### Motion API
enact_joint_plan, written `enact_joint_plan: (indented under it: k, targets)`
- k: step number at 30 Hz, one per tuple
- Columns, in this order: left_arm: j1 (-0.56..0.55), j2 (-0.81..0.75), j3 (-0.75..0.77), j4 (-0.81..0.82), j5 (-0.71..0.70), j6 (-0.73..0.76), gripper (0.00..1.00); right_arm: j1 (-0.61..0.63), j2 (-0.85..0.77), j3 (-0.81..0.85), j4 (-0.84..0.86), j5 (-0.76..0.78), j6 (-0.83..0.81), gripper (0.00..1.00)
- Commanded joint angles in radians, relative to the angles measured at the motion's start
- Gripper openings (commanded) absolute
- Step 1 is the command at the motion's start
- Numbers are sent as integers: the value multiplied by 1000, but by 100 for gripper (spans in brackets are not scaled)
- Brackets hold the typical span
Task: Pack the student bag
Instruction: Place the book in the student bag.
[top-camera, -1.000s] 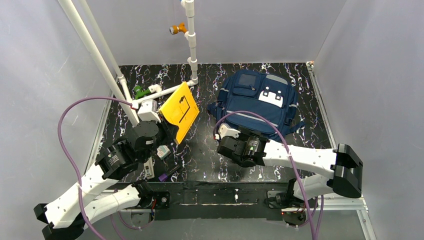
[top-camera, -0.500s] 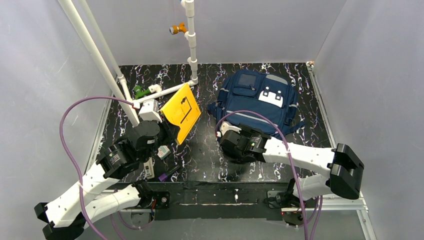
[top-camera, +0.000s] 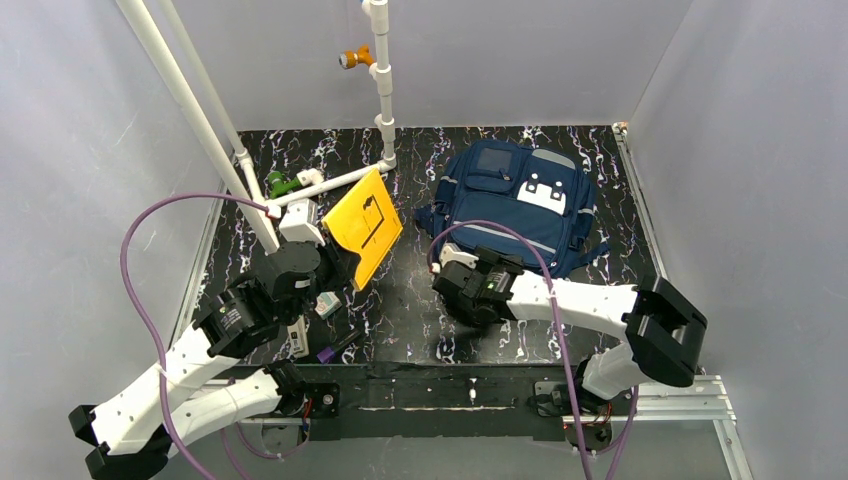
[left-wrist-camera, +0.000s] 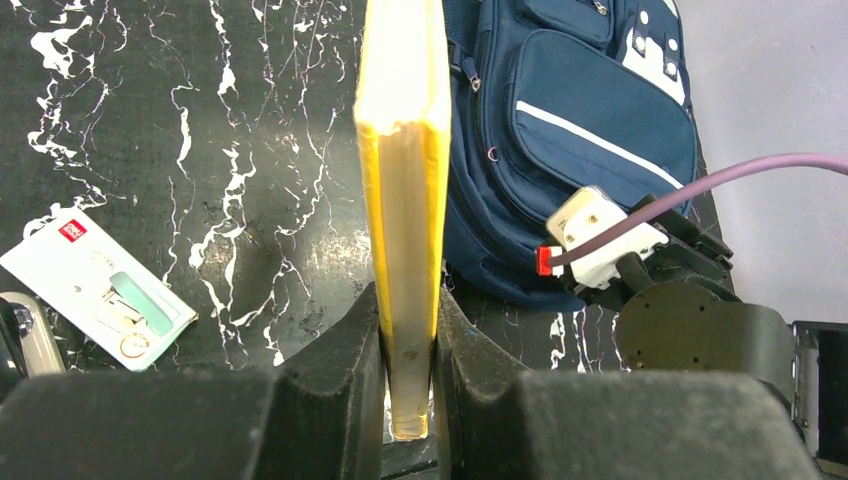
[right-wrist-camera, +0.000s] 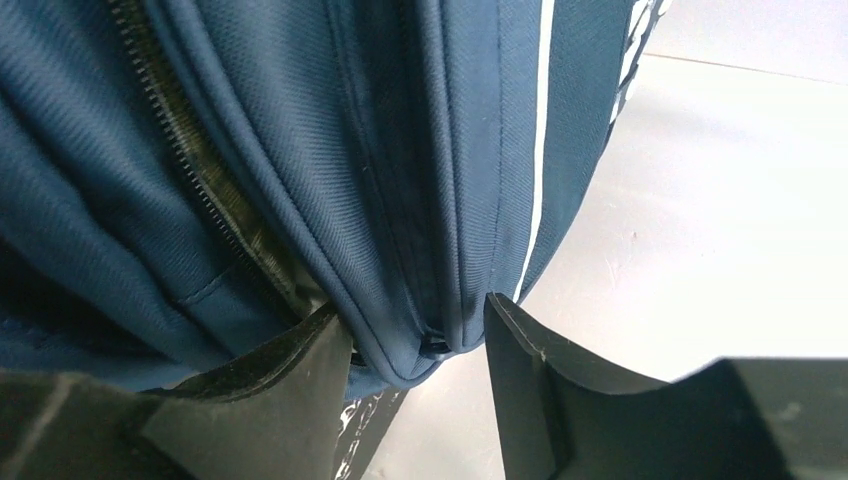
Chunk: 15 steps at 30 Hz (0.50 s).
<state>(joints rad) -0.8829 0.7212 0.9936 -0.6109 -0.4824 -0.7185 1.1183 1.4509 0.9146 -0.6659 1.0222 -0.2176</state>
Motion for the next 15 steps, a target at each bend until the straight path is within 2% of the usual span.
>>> enact_joint_plan:
  k: [1,3,6,7,8,9,10,13,15]
  targets:
    - [2,-35,5,66,-42,-11,0,-24,16,-1,60,92,-14,61]
    - [2,-37,5,64,-44,-12,0,-29,33,-1,76,132,-8,66]
    - [2,-43,7,50,-46,-24,0,-46,53,-6,126,150,-25,58]
    - [2,-45,8,45,-45,-30,0,-53,57,-6,142,153,-28,52]
    - [2,-47,9,40,-42,-37,0,-58,59,-2,154,153,-25,39]
    - [2,-49,14,33,-39,-47,0,-61,61,8,152,154,-15,9]
    - [2,-52,20,26,-33,-56,0,-61,57,35,140,157,4,1]
    - [2,-52,49,5,-7,-89,0,-66,18,131,83,88,59,1]
    - [2,-51,70,-6,13,-107,0,-94,-20,213,46,-34,98,1]
